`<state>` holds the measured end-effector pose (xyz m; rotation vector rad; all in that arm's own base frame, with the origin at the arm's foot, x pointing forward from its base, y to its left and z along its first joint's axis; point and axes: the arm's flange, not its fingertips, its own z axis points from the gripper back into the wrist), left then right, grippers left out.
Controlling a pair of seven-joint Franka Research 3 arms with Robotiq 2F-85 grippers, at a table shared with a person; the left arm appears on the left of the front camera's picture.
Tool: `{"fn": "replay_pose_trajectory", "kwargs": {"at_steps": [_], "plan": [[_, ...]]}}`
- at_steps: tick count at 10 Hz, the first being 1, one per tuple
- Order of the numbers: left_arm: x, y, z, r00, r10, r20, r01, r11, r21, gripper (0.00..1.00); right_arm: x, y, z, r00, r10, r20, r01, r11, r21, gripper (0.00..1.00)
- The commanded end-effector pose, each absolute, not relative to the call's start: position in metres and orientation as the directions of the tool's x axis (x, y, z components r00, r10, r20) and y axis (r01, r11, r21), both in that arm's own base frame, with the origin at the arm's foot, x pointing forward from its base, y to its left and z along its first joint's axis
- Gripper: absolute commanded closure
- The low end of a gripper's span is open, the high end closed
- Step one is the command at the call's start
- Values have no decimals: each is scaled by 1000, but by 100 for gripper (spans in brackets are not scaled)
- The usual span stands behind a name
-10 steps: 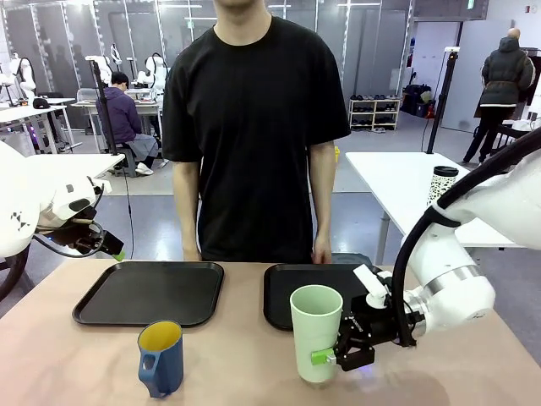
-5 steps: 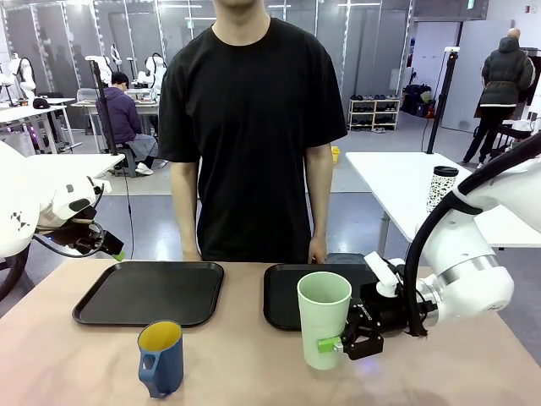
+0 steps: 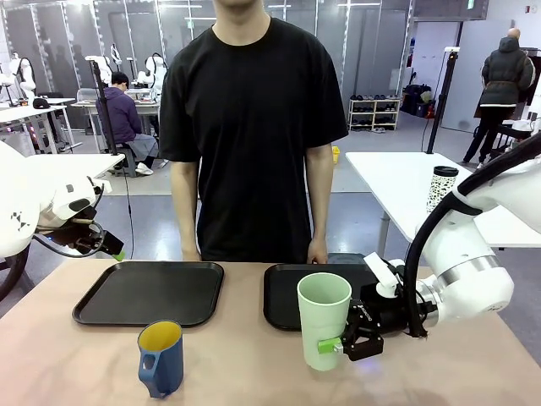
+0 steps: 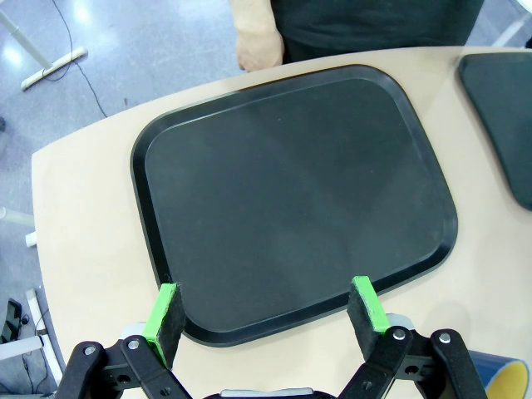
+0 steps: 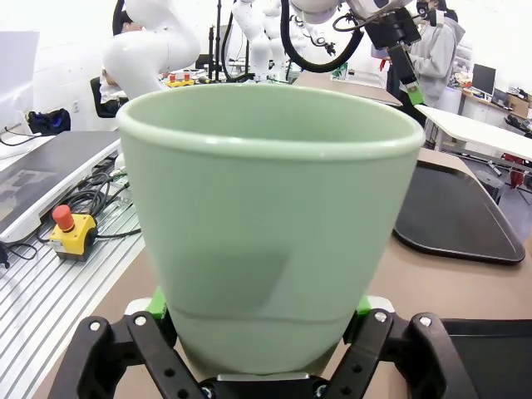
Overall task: Sort and store the cups by type.
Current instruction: Place the picked Reusable plastic cup into the Flat Tray indicated by the person.
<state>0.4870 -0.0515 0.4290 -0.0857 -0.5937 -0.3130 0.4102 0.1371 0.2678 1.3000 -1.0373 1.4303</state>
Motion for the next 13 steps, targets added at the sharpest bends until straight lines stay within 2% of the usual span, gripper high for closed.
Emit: {"fn": "replay_pose_trajectory", "kwargs": {"at_steps": [1,13], "plan": [[488,-51,431,780,-266,567,314,949,14,0,410,138,268,-31,82,996,-972,-234,-11,34],[488,-51,431,780,-266,567,314,949,14,0,410,138,268,-31,82,996,-972,-234,-11,34]]}}
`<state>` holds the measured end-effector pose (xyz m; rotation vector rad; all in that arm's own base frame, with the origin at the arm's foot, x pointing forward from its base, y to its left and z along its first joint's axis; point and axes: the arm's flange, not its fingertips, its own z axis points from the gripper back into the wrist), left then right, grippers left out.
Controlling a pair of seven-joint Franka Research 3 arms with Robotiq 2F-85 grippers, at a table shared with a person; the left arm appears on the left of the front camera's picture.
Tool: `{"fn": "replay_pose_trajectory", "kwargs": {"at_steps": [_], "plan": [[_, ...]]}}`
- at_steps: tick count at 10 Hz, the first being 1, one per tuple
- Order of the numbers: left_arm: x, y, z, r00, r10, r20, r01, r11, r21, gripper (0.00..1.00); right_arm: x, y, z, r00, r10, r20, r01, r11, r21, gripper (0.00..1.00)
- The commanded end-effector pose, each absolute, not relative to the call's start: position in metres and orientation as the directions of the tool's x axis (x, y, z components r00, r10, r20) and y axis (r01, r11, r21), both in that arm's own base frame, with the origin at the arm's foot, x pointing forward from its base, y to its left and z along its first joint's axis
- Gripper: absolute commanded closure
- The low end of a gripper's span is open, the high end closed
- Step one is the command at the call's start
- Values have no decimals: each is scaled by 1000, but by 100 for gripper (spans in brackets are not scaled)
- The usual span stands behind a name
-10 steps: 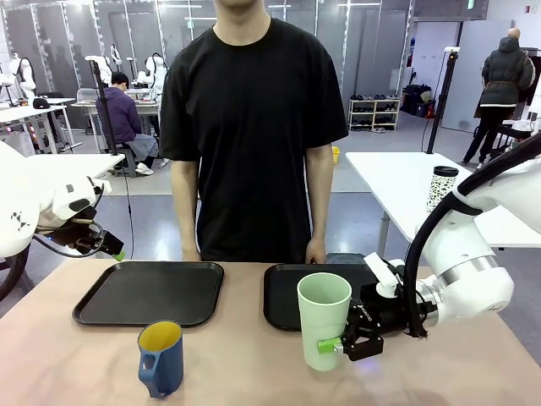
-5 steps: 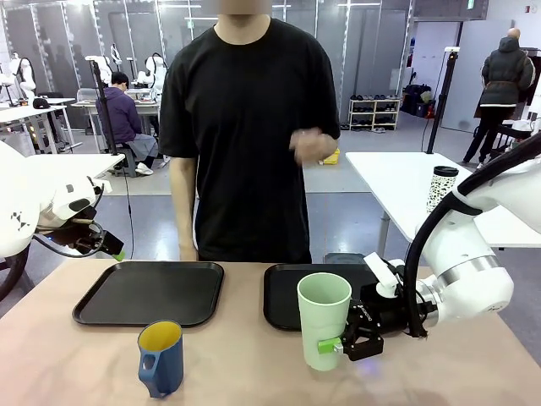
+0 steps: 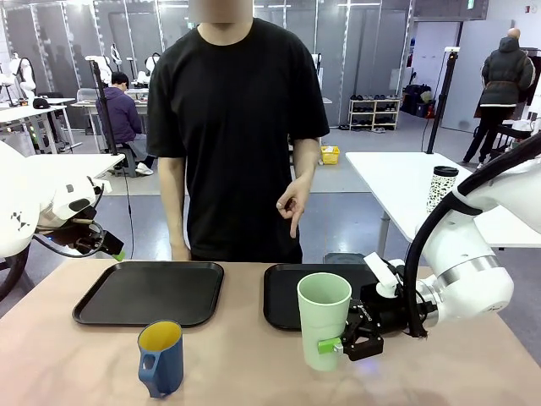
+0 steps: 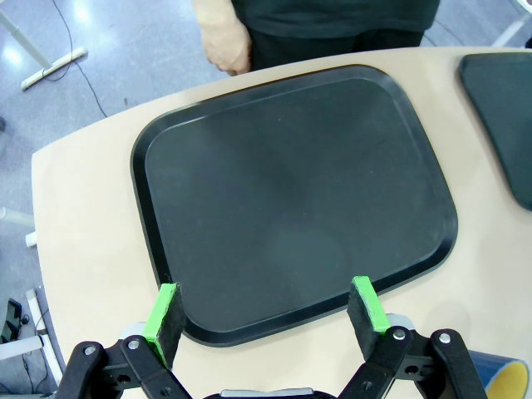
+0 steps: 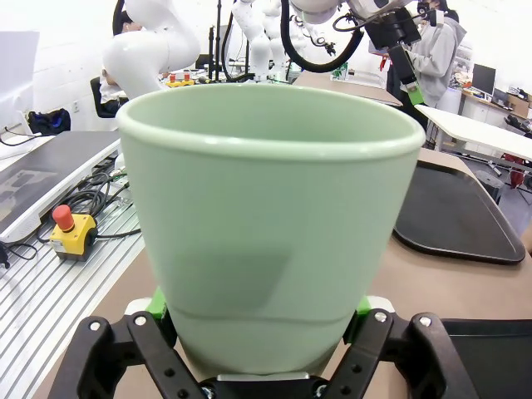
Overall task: Sort and store the cups by type.
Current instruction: Place the picked Reusable plastic cup into the Flat Tray indicated by the person.
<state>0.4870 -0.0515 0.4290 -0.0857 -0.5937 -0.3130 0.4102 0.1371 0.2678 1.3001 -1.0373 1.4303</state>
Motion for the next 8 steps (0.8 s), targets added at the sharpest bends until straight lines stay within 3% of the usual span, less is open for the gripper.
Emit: {"fn": "replay_pose_trajectory", "kwargs": {"at_steps": [1,3,4,8], "plan": [[488,-51,431,780,-266,567,314,949,14,0,410,138,268,-31,82,996,-972,-234,-11,34],[488,-51,431,780,-266,567,314,949,14,0,410,138,268,-31,82,996,-972,-234,-11,34],[488,-51,431,780,-266,567,314,949,14,0,410,137,268,-27,86,996,-973,-229,-7,16],[488,-51,431,780,-266,567,314,949,14,0,454,121,277,-49,69,996,-988,-150,-38,16]]}}
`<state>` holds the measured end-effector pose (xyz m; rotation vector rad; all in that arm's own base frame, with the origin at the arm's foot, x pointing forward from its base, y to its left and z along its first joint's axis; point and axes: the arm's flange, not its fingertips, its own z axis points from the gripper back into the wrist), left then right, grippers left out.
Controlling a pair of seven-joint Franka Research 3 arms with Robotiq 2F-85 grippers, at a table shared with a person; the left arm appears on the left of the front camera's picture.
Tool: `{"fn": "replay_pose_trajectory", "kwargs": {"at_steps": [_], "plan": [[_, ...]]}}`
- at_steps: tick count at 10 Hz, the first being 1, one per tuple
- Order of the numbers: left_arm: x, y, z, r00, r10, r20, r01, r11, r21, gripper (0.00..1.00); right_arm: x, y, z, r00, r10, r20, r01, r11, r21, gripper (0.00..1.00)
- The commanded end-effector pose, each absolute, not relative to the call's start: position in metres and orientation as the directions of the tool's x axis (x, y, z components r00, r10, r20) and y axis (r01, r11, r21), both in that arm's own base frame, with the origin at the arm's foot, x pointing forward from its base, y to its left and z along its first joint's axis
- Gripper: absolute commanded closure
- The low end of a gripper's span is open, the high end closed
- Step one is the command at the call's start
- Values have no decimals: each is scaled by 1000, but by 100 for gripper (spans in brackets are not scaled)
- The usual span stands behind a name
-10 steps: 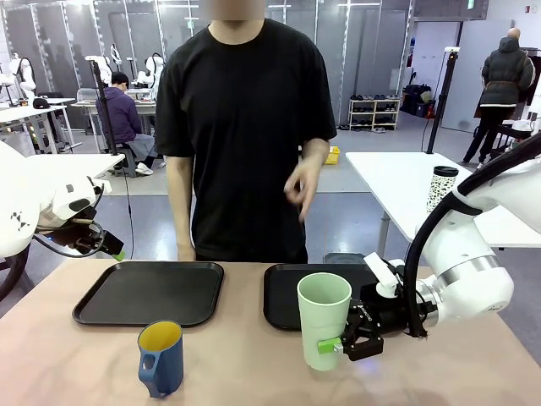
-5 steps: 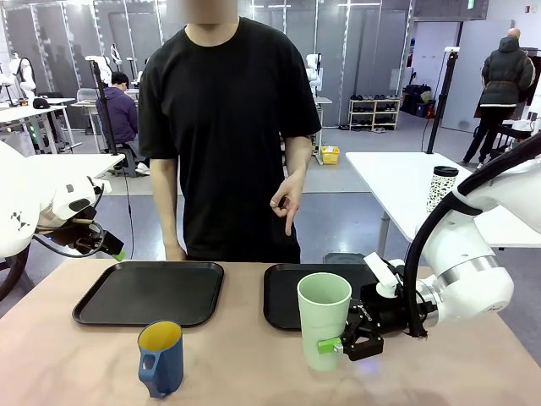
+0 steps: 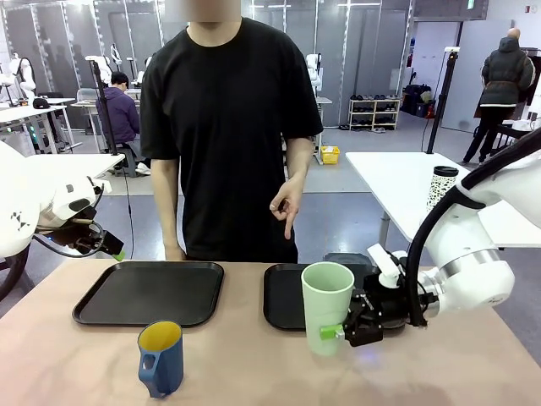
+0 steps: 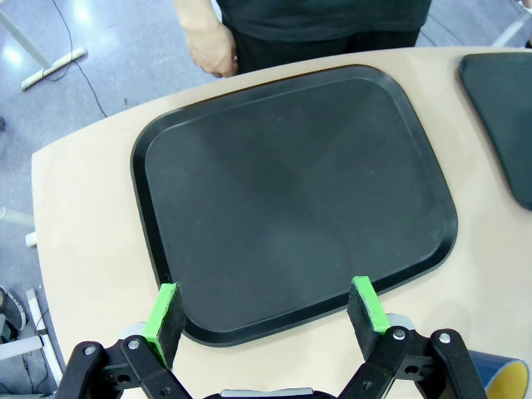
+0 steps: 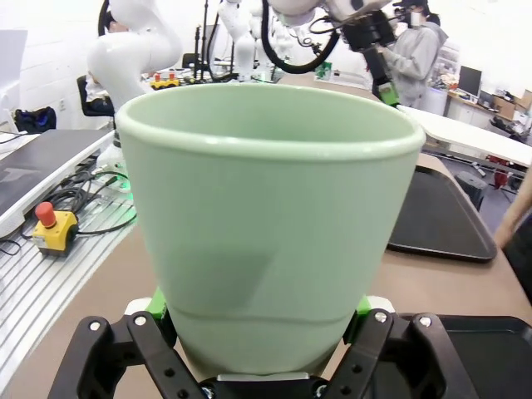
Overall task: Sort and store the cups by type.
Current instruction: Place the picked Reusable plastic cup into the Flat Tray indicated by the person.
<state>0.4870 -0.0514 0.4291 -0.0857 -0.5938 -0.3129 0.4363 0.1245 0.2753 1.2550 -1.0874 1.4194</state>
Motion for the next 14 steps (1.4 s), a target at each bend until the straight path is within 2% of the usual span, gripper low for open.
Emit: {"fn": "replay_pose_trajectory", "kwargs": {"at_steps": [1,4,6,14], "plan": [[488,-51,431,780,-266,567,314,949,14,0,470,111,282,-46,70,996,-993,-110,-38,16],[488,-51,431,780,-266,567,314,949,14,0,536,78,301,-50,39,998,-999,3,-50,16],[488,-51,431,780,-266,567,314,949,14,0,563,64,309,-44,33,998,-997,67,-46,16],[488,-51,431,780,-266,567,314,949,14,0,583,55,288,-2,11,1000,-992,127,-3,16]]}}
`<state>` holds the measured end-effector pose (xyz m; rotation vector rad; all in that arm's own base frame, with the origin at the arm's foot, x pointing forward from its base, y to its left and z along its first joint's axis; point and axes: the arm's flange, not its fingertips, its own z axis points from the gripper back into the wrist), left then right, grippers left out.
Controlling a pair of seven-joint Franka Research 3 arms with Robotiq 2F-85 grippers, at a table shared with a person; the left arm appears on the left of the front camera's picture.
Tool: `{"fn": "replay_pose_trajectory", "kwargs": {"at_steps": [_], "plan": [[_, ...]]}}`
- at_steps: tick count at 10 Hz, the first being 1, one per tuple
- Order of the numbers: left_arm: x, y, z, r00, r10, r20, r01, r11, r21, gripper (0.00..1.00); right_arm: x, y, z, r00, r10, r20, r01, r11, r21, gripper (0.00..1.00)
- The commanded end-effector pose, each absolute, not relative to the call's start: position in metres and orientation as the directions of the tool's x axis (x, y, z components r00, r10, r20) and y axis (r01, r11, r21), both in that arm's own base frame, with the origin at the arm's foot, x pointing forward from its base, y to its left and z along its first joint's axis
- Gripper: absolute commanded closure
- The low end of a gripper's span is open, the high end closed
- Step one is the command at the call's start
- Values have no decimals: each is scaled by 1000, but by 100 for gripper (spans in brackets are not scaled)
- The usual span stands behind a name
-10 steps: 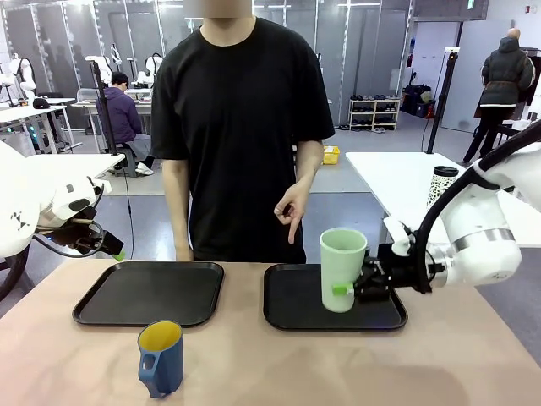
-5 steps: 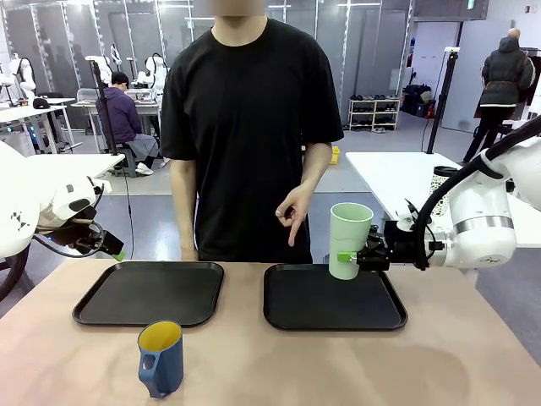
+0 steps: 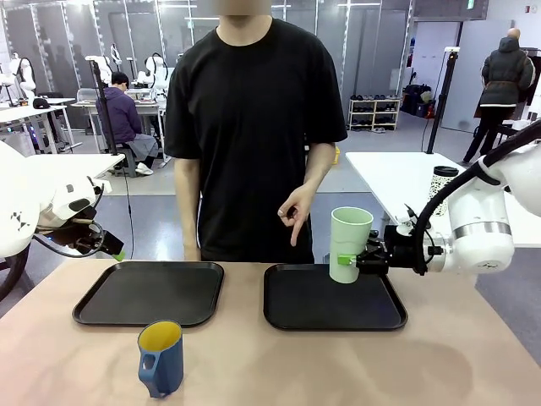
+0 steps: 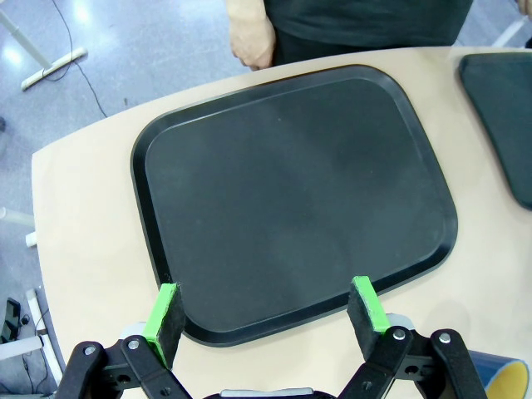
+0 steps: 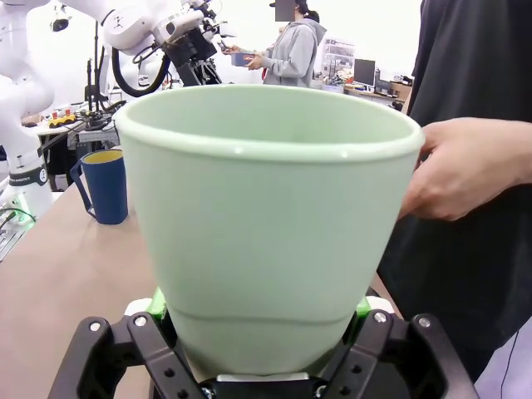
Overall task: Sort and store the cups by type.
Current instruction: Place the picked Reusable plastic cup into the Flat Tray indicated by the person.
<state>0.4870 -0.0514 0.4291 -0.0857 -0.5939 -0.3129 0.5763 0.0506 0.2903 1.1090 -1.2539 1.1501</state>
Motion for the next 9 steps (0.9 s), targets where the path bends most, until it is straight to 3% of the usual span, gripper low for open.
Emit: {"fn": "replay_pose_trajectory", "kwargs": {"at_steps": [1,9], "plan": [[488,-51,431,780,-266,567,314,949,14,0,583,61,275,0,-3,1000,-992,125,0,16],[488,-51,431,780,-266,567,314,949,14,0,601,80,220,-16,26,1000,-987,161,-20,16]]}}
